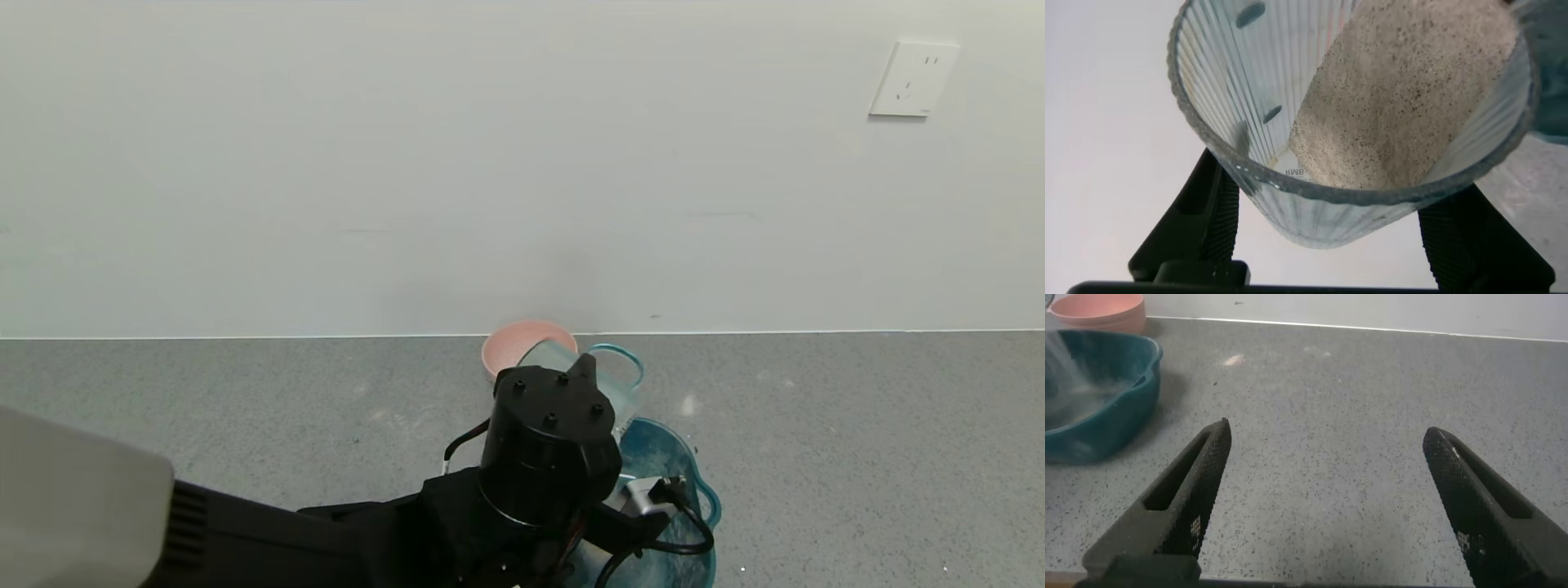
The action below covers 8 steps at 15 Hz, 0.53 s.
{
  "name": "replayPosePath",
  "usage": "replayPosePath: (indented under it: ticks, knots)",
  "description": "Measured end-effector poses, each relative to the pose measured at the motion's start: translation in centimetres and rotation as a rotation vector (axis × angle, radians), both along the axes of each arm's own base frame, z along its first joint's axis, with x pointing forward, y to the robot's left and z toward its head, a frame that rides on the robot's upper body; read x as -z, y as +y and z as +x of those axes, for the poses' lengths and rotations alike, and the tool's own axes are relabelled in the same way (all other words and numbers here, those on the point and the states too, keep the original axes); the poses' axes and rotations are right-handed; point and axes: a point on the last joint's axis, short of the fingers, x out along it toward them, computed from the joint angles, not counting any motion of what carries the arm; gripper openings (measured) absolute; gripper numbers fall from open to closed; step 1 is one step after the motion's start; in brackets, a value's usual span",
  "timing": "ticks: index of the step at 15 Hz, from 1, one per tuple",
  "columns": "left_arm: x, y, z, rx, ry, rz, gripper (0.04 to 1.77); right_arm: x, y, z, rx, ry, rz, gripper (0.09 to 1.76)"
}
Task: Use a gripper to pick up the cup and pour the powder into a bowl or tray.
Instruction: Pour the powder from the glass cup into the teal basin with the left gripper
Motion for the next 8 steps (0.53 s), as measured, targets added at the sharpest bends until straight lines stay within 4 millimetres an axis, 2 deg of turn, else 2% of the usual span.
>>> replayPosePath:
  ticks: [8]
  knots:
    - [0.27,0.34,-0.10,0.010,-0.033,0.043,1.26,0.00,0.00,0.00,0.000,0.000,0.000,1.71]
